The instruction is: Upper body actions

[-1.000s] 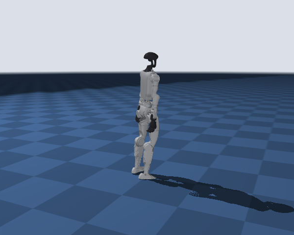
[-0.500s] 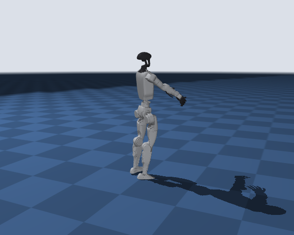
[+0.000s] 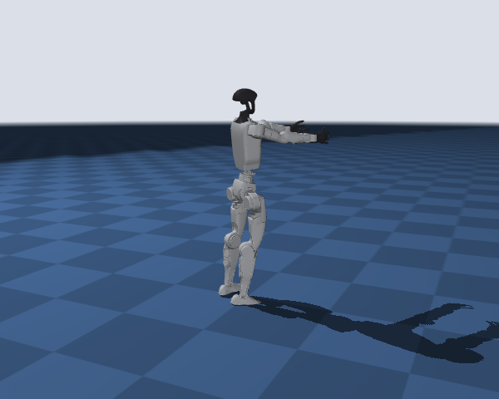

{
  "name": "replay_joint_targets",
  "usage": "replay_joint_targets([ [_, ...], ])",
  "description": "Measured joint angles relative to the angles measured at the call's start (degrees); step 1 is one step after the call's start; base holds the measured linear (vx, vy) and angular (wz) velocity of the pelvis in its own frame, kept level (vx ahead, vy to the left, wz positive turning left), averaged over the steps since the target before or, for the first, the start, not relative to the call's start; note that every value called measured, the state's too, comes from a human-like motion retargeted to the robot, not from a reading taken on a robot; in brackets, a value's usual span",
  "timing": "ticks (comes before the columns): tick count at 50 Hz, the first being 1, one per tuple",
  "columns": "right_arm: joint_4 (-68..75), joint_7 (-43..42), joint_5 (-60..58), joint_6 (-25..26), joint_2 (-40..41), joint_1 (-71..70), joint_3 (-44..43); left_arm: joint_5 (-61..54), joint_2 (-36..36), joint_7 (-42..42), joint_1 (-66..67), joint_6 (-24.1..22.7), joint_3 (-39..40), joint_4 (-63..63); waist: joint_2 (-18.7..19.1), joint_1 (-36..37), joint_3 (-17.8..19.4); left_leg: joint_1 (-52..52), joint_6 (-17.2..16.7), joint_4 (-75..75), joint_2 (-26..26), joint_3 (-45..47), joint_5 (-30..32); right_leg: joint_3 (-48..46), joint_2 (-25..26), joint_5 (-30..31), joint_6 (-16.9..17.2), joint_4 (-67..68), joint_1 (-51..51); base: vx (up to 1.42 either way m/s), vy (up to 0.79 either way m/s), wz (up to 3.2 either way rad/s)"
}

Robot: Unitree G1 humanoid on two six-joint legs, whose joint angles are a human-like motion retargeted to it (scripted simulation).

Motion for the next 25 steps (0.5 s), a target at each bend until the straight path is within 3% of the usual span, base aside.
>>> replay_joint_targets([
  [8,-3.1,0.3,-2.4,-1.5,2.2,7.1,-1.6,2.4,-1.3,-1.0,7.9,-1.3,2.1,-5.7,0.6,0.4,1.8,1.1,0.1,0.0,-0.2,0.3,-0.1,0.3,-0.1,0.1,-0.1,0.1,0.9,0.00,0.04,-0.02],
  [15,-7.3,4.8,-14.5,-6.2,4.8,22.9,-7.0,9.3,-1.4,-4.3,23.7,-2.7,5.6,-9.5,1.0,0.2,3.6,2.5,0.2,-0.1,-0.7,0.2,-0.1,0.2,-0.5,0.2,0.0,0.0,2.2,0.01,0.06,0.01],
  [25,6.0,0.9,-21.4,1.3,2.6,48.9,-14.9,13.7,-1.2,-9.2,48.5,7.3,8.4,3.0,0.7,0.3,7.4,3.3,0.2,-0.3,-1.0,-0.6,0.2,-0.6,-1.0,0.1,0.2,-0.2,3.5,0.02,0.06,0.06],
])
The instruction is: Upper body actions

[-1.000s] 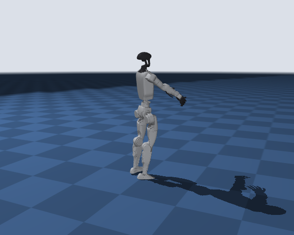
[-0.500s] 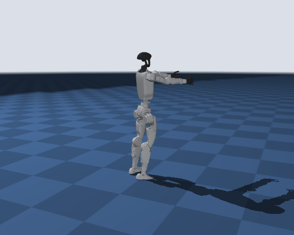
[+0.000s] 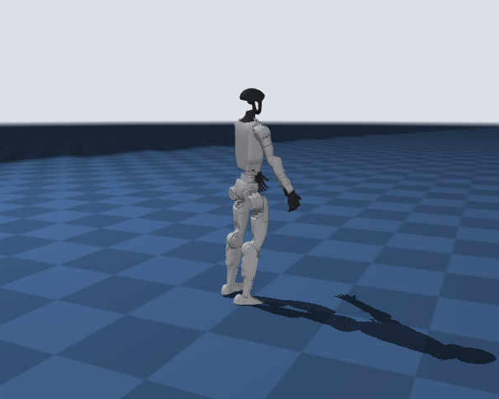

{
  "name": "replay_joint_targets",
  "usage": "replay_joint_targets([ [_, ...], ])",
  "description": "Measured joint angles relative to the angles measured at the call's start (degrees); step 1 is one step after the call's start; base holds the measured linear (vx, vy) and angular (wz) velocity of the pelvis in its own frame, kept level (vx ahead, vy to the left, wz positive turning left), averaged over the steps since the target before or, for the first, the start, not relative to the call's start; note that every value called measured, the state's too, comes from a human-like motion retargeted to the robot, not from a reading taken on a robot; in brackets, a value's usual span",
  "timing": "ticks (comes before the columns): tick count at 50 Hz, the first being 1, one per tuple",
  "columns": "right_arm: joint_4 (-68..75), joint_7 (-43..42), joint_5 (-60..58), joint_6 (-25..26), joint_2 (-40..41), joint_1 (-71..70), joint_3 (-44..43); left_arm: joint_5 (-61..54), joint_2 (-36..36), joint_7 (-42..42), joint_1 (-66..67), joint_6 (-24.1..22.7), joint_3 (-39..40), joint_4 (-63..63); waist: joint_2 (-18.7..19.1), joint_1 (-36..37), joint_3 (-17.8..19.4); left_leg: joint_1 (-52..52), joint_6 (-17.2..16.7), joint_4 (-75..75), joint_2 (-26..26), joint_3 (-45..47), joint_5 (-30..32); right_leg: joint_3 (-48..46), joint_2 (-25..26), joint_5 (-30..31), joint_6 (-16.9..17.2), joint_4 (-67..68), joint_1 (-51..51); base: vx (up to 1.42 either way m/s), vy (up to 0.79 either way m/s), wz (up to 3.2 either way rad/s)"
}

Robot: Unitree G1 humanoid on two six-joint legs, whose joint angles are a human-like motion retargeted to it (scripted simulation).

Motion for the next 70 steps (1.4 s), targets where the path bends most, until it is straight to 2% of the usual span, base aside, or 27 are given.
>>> replay_joint_targets([
  [7,4.0,-6.2,-3.1,-1.0,-1.1,15.2,0.4,1.8,-3.5,-3.7,15.8,0.6,4.4,0.1,-0.1,0.5,2.5,-0.4,-0.1,-0.1,-0.2,-0.1,0.2,-0.1,-0.4,0.1,0.1,-0.1,-0.2,0.03,0.09,0.03],
  [15,8.8,-12.7,-10.5,0.3,-0.3,25.0,5.1,4.4,-8.9,-2.6,24.1,1.1,4.0,4.0,-0.2,-0.3,5.9,-0.3,0.0,0.0,-0.3,-0.9,0.5,-0.9,-0.6,0.1,0.3,-0.2,0.4,0.00,0.04,0.03],
  [21,9.3,-10.1,-12.2,5.1,1.2,26.2,6.6,8.3,-11.9,-4.4,28.7,0.7,2.9,2.3,-0.6,-1.4,8.6,0.8,0.1,-0.2,-0.1,-0.1,0.5,-0.1,-0.4,0.4,0.2,-0.1,0.9,-0.01,0.00,-0.10],
  [25,8.6,-4.3,-20.2,8.5,1.1,24.8,8.3,9.6,-12.8,-4.6,30.1,0.5,1.9,1.8,-0.5,-1.4,9.9,1.3,0.1,-0.2,0.4,0.7,0.5,0.9,-0.2,0.8,0.5,-0.1,1.1,-0.05,0.00,-0.21],
  [27,8.0,-5.3,-24.7,9.1,0.6,23.9,10.2,9.7,-13.0,-4.4,30.1,0.8,2.0,1.5,-0.5,-1.8,10.3,1.4,0.1,-0.3,0.4,0.5,0.6,0.7,-0.2,1.1,0.4,0.1,0.7,-0.03,0.00,0.04],
  [34,6.0,-8.9,-34.5,7.7,-0.3,22.3,13.6,8.3,-13.8,-4.9,29.5,0.9,2.6,-2.4,-0.6,-1.5,10.4,0.9,0.1,-0.2,0.6,0.9,0.6,1.1,-0.2,1.2,0.5,0.3,0.1,0.00,0.00,0.00],
  [44,7.3,-6.4,-29.0,7.7,-0.2,21.9,11.3,11.5,-13.4,-5.3,28.9,0.8,0.1,-5.0,-0.4,-1.4,9.0,0.7,0.1,-0.1,0.7,0.6,0.5,0.8,-0.1,1.0,0.5,0.3,0.0,0.00,0.00,0.00],
  [55,6.8,-5.3,-33.2,7.7,0.2,22.3,12.1,8.4,-13.4,-5.4,27.7,2.6,3.0,-3.2,-0.7,-1.7,8.2,1.1,0.1,-0.1,0.6,0.6,0.2,0.7,0.1,0.7,0.3,0.0,0.6,0.00,0.00,0.00],
  [70,7.0,-5.0,-32.5,7.8,0.0,21.9,11.5,6.6,-12.3,-3.9,26.4,2.7,3.6,-3.6,-0.4,-1.7,7.3,0.9,0.0,-0.1,0.8,0.6,0.2,0.7,0.2,0.8,0.3,0.2,0.2,0.00,0.00,0.00],
])
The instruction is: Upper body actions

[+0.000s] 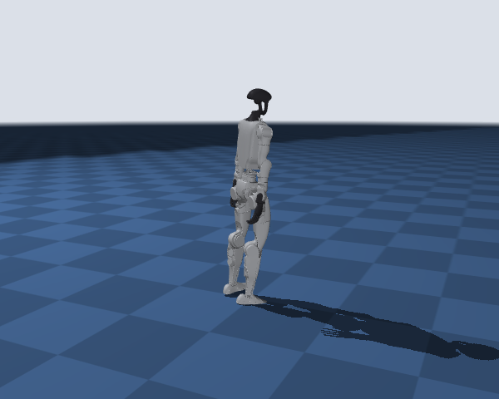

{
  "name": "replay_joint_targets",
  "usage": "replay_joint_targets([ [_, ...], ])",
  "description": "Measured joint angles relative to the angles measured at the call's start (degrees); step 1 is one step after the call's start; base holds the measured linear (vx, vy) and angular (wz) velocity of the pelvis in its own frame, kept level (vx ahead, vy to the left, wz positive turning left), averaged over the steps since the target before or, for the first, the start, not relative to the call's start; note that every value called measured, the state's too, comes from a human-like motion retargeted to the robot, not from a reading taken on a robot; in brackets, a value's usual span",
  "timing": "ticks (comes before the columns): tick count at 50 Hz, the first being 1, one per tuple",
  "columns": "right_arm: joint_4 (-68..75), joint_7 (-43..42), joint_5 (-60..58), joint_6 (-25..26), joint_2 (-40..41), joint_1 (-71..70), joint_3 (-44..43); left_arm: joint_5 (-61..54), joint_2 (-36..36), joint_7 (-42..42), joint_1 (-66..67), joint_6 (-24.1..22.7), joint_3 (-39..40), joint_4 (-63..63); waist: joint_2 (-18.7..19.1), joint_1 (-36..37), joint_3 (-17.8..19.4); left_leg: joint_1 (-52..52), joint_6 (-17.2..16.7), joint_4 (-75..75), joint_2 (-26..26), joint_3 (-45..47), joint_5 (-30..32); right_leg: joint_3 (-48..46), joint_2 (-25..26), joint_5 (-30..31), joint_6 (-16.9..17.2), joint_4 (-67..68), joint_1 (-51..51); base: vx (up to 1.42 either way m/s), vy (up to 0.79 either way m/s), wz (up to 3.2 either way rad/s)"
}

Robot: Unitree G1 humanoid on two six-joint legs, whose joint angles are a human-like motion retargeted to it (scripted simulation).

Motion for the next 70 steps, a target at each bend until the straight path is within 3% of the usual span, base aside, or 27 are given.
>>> replay_joint_targets([
  [62,-0.7,0.3,-1.0,0.0,0.1,0.5,0.2,2.3,-1.2,-1.1,0.5,0.6,-1.5,1.0,0.5,0.6,-1.4,0.0,0.0,0.0,-0.1,0.5,-0.2,0.5,0.2,-0.1,-0.3,0.0,0.0,0.00,0.00,0.00],
  [70,-8.9,-5.2,1.9,-3.8,1.2,3.2,0.4,2.8,-1.5,-0.8,0.4,1.3,-0.8,1.0,0.3,0.0,-0.8,0.3,0.0,0.0,-0.1,0.1,-0.1,0.1,0.0,-0.1,-0.1,0.1,0.3,0.00,0.00,0.00],
])
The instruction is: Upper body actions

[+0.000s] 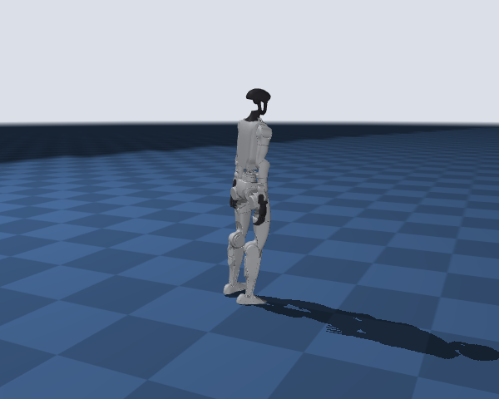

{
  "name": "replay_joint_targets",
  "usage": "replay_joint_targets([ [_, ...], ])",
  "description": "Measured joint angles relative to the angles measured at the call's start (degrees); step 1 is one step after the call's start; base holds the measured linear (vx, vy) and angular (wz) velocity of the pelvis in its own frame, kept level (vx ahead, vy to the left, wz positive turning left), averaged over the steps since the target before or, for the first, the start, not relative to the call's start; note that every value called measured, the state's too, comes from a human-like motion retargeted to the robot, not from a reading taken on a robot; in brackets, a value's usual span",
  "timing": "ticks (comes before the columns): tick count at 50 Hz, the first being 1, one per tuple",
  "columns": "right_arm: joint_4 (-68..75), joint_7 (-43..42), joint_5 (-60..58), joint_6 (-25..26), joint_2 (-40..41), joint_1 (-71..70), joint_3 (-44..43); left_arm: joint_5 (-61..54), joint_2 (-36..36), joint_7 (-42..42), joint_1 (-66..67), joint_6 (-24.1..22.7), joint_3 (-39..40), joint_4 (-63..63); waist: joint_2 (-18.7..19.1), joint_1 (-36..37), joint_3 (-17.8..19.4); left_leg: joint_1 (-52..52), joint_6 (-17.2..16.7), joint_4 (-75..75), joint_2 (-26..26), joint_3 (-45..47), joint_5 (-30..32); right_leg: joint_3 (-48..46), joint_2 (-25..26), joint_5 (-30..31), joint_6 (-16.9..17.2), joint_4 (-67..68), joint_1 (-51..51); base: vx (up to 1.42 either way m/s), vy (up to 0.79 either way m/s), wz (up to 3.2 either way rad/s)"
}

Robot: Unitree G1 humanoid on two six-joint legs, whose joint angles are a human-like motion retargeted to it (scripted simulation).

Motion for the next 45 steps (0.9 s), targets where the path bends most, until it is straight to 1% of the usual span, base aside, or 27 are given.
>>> replay_joint_targets([
  [2,-5.5,-4.1,2.2,-3.2,1.1,1.0,-0.2,-0.1,-0.1,0.0,0.0,0.0,0.4,0.0,0.0,-0.3,0.2,0.0,0.0,0.0,0.0,0.0,0.0,0.0,0.0,0.0,0.0,0.0,0.1,0.00,0.00,0.00],
  [6,-19.5,-11.2,8.7,-11.3,2.5,1.8,1.0,-0.2,-0.2,-0.1,0.2,0.1,1.0,0.6,0.2,-1.3,0.3,0.1,0.0,0.0,0.1,0.2,-0.1,0.2,0.1,0.0,0.0,0.0,0.0,0.00,0.00,0.00],
  [10,-36.4,-18.6,15.6,-18.9,2.7,0.8,3.5,0.2,-0.3,-0.1,0.4,0.4,1.5,1.2,0.5,-2.2,-0.1,0.0,0.0,0.0,0.3,0.7,-0.2,0.7,0.3,0.2,-0.1,0.1,-0.4,0.00,0.00,0.00],
  [13,-50.7,-24.6,19.4,-24.6,1.4,-1.1,5.9,0.3,-0.3,0.0,0.5,0.6,1.8,1.4,0.6,-2.5,-0.6,0.0,0.0,0.0,0.4,1.0,-0.3,1.0,0.4,0.2,-0.1,0.2,-0.7,0.00,0.00,0.00],
  [15,-60.0,-28.2,21.3,-27.5,0.0,-3.1,6.9,0.3,-0.4,0.0,0.5,0.6,2.0,1.3,0.6,-2.6,-0.9,-0.1,0.0,0.0,0.5,1.1,-0.3,1.1,0.5,0.2,-0.1,0.2,-0.9,0.00,0.00,0.00],
  [17,-68.4,-31.1,23.7,-29.4,-1.9,-5.9,7.2,0.2,-0.4,0.1,0.5,0.6,2.0,1.2,0.5,-2.6,-1.3,-0.2,0.0,0.0,0.5,1.0,-0.3,1.0,0.5,0.1,-0.1,0.2,-0.9,0.00,0.00,0.00],
  [20,-78.8,-33.0,26.8,-31.5,-4.7,-11.9,6.3,-0.1,-0.4,0.2,0.8,0.4,1.9,0.7,0.3,-2.6,-2.1,-0.3,0.0,0.0,0.5,0.8,-0.3,0.8,0.5,0.1,0.0,0.2,-0.9,0.00,0.00,0.00],
  [23,-86.6,-35.4,29.0,-31.8,-7.6,-19.9,4.5,-0.1,-0.4,0.2,0.9,0.3,2.0,0.4,0.1,-3.0,-2.9,-0.7,0.0,0.0,0.4,0.5,-0.2,0.5,0.5,0.0,0.0,0.1,-1.0,0.00,-0.02,0.04],
  [25,-89.9,-39.1,28.7,-31.2,-9.8,-26.7,2.8,-0.1,-0.4,0.3,0.5,0.3,2.3,0.5,0.1,-3.3,-3.2,-0.9,0.0,0.1,0.4,0.3,-0.3,0.3,0.4,-0.1,0.0,0.1,-1.1,0.00,-0.07,0.08],
  [27,-89.6,-42.9,28.5,-29.6,-11.6,-34.9,1.6,-0.2,-0.4,0.4,0.4,0.3,2.5,0.8,0.0,-3.5,-3.5,-1.0,0.0,0.1,0.4,0.3,-0.3,0.2,0.4,-0.1,0.0,0.1,-1.2,0.00,-0.08,0.02],
  [29,-85.5,-42.8,29.4,-26.8,-12.4,-44.1,1.4,-0.4,-0.5,0.2,0.4,0.3,2.4,1.2,0.3,-3.6,-3.8,-0.9,0.0,0.0,0.5,0.4,-0.3,0.4,0.5,0.0,0.0,0.2,-1.3,0.00,-0.07,-0.07],
  [30,-82.3,-41.2,30.0,-24.8,-12.6,-48.9,1.7,-0.4,-0.6,0.1,0.5,0.3,2.3,1.4,0.4,-3.6,-3.9,-0.9,0.0,0.0,0.6,0.6,-0.3,0.6,0.5,0.0,0.0,0.3,-1.5,-0.01,-0.05,-0.14],
  [31,-78.3,-37.8,31.1,-21.9,-12.8,-53.2,2.3,-0.2,-0.4,0.0,0.4,0.4,2.1,1.5,0.5,-3.6,-4.0,-0.9,0.0,-0.1,0.6,0.8,-0.3,0.8,0.5,0.0,0.0,0.3,-1.6,-0.01,-0.06,-0.14],
  [34,-66.9,-25.4,33.6,-13.2,-14.1,-63.0,3.6,1.2,0.4,0.2,0.1,0.5,1.6,1.6,0.1,-3.3,-4.4,-1.1,-0.1,-0.1,0.6,1.0,-0.3,1.0,0.5,0.1,0.0,0.3,-1.8,-0.01,-0.11,-0.04],
  [36,-61.6,-17.4,33.5,-7.8,-15.2,-65.9,4.0,1.7,0.9,0.8,-0.1,0.6,1.4,1.6,-0.4,-3.0,-4.9,-1.4,-0.1,0.0,0.5,0.7,-0.2,0.6,0.3,0.0,0.1,0.1,-1.8,0.04,-0.13,0.15],
  [38,-60.8,-12.6,33.9,-4.3,-16.6,-65.9,4.0,1.4,1.1,1.1,-0.1,0.5,1.5,1.5,-1.0,-2.7,-5.1,-1.5,-0.1,0.0,0.4,0.1,-0.1,0.1,0.2,-0.2,0.1,0.0,-1.4,0.05,-0.10,0.26],
  [40,-65.0,-10.6,34.6,-5.0,-17.4,-63.3,3.2,0.5,1.0,1.1,-0.4,0.5,1.9,1.4,-1.3,-2.6,-5.1,-1.6,-0.1,0.1,0.3,-0.5,0.0,-0.6,0.1,-0.4,0.2,0.0,-1.1,0.03,-0.03,0.28],
  [41,-69.4,-11.6,35.2,-6.6,-17.3,-60.9,2.5,-0.1,0.8,0.9,-0.6,0.5,2.4,1.4,-1.2,-2.9,-4.9,-1.7,0.0,0.1,0.3,-0.8,0.0,-0.9,0.2,-0.5,0.2,0.0,-1.0,0.03,0.01,0.26],
  [43,-78.2,-14.9,35.6,-10.9,-17.0,-55.8,1.1,-1.1,0.3,0.8,-0.8,0.5,3.5,1.4,-1.0,-3.7,-4.6,-1.7,0.0,0.2,0.3,-1.3,0.1,-1.4,0.3,-0.6,0.2,-0.1,-0.6,0.05,0.04,0.18],
  [45,-86.8,-19.9,34.4,-17.4,-16.4,-50.0,0.1,-1.5,-0.2,0.8,-0.7,0.3,4.6,1.4,-0.6,-4.4,-4.2,-1.6,0.0,0.2,0.5,-1.4,0.0,-1.5,0.5,-0.7,0.2,-0.1,-0.5,0.05,0.05,0.04],
])
